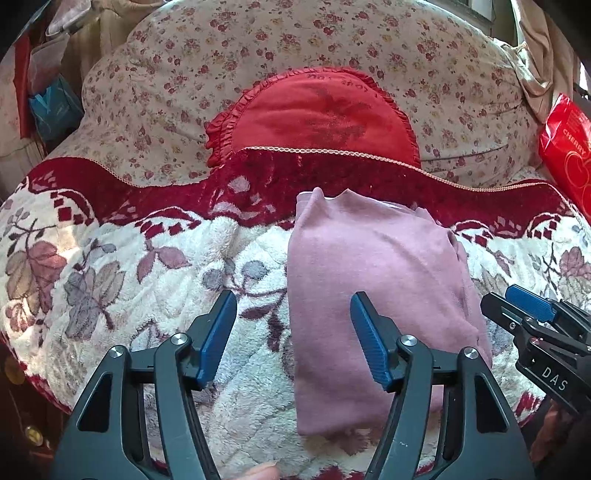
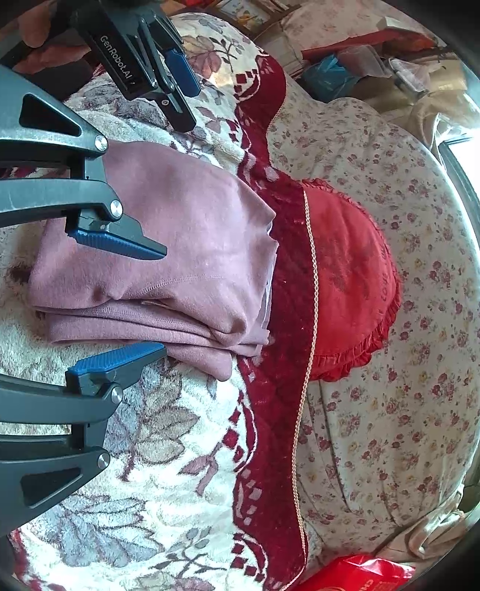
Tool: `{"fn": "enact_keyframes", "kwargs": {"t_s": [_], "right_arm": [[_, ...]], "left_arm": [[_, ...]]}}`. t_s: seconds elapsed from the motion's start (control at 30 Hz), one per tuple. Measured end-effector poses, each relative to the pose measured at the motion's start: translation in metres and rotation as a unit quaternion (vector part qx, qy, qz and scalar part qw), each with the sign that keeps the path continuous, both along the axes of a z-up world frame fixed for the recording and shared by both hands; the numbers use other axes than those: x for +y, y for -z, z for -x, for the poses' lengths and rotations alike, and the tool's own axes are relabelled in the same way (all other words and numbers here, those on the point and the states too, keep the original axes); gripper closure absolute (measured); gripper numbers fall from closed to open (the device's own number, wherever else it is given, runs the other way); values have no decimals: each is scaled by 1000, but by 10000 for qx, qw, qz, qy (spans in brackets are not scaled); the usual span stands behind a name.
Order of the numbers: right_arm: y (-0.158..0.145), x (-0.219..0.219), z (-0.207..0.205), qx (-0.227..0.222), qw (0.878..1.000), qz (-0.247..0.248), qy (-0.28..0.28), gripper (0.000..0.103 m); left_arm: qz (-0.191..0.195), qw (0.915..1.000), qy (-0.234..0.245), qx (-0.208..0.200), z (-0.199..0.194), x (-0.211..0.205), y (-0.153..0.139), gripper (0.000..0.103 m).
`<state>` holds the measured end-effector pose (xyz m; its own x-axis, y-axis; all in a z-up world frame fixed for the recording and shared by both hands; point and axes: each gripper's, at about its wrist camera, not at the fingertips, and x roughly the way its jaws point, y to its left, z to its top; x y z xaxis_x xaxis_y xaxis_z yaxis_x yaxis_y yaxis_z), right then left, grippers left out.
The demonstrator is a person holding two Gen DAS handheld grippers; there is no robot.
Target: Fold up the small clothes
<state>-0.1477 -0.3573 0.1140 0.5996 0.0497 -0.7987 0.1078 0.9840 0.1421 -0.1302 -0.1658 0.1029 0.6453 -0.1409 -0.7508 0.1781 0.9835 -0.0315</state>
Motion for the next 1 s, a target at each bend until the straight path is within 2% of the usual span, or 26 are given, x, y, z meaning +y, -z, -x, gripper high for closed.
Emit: {"fn": "enact_keyframes", "kwargs": {"t_s": [1.0], "right_arm": [[6, 5, -1, 64, 10000, -62, -30, 59]], "left_arm": [[58, 9999, 48, 87, -1, -1, 7, 39]]}}
